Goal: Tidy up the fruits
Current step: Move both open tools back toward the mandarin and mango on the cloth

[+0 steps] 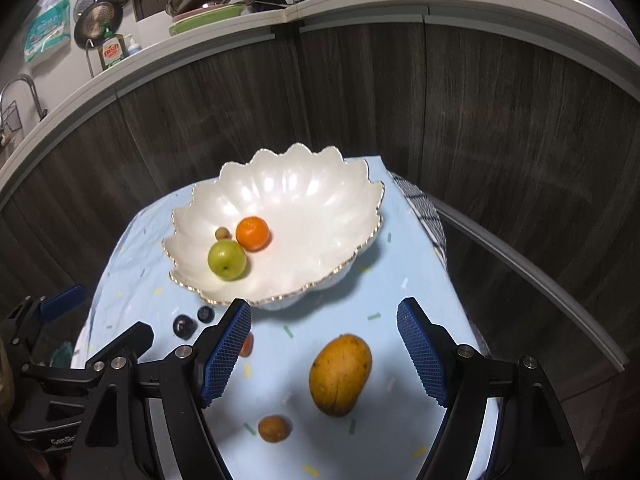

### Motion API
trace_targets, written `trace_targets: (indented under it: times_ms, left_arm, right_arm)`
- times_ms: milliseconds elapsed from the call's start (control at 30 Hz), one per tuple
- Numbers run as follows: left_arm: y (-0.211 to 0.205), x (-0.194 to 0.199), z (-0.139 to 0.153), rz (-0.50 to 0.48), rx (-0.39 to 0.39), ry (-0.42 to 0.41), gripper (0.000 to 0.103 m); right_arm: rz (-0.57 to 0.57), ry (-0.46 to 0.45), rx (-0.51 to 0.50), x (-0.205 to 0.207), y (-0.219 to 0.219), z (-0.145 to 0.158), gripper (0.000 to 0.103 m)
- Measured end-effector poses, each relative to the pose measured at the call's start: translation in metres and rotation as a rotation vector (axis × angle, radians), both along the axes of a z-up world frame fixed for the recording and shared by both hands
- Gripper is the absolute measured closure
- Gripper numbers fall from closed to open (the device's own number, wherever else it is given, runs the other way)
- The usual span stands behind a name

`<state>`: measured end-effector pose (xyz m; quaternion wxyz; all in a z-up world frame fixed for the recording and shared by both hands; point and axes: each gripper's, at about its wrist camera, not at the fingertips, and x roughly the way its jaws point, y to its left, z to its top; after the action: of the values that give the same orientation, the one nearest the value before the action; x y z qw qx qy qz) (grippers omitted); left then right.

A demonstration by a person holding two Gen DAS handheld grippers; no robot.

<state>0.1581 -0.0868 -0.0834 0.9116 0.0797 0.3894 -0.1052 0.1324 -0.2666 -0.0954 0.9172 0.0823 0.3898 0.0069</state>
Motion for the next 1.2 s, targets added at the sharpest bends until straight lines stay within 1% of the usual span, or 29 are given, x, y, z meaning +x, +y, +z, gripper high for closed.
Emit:
trace_targets:
  times_ms: [100, 167, 233, 433, 567, 700, 900, 1033, 1200]
  left_arm:
    - [-0.001, -0.004, -0.006, 0.007, 0.004, 0.004, 0.001]
    - [0.001, -0.006, -0.009, 0.012, -0.02, 0.008, 0.001]
    - [0.003, -0.011, -0.012, 0.024, -0.043, -0.011, 0.001]
    - [-0.003, -0.02, -0.02, 0.003, 0.006, -0.039, 0.001]
    - [-0.003, -0.02, -0.027, -0.013, -0.002, -0.015, 0.001]
    - [-0.002, -0.022, -0.031, 0.0, 0.003, -0.018, 0.001]
    - [-0.001, -0.022, -0.041, 0.011, 0.04, -0.02, 0.001]
    - [-0.001, -0.021, -0.047, 0.015, 0.05, -0.014, 0.001]
    - [-0.004, -0.022, -0.057, -0.004, 0.061, -0.007, 0.001]
  right_arm:
    - [0.002, 0.01, 0.003, -0.003, 0.0, -0.004, 0.027]
    - [0.001, 0.014, 0.005, -0.006, 0.0, -0.007, 0.027]
    - [0.002, 0.018, 0.005, -0.008, 0.001, -0.009, 0.027]
    - [0.005, 0.026, 0.002, -0.011, 0.001, -0.016, 0.027]
    - [0.001, 0.028, -0.003, -0.013, 0.0, -0.02, 0.027]
    - [-0.004, 0.028, -0.009, -0.014, 0.0, -0.024, 0.027]
    - [-0.014, 0.034, -0.013, -0.016, 0.001, -0.034, 0.027]
    - [-0.025, 0.043, -0.017, -0.015, 0.0, -0.041, 0.027]
    - [-0.03, 0.048, -0.031, -0.013, 0.0, -0.048, 0.027]
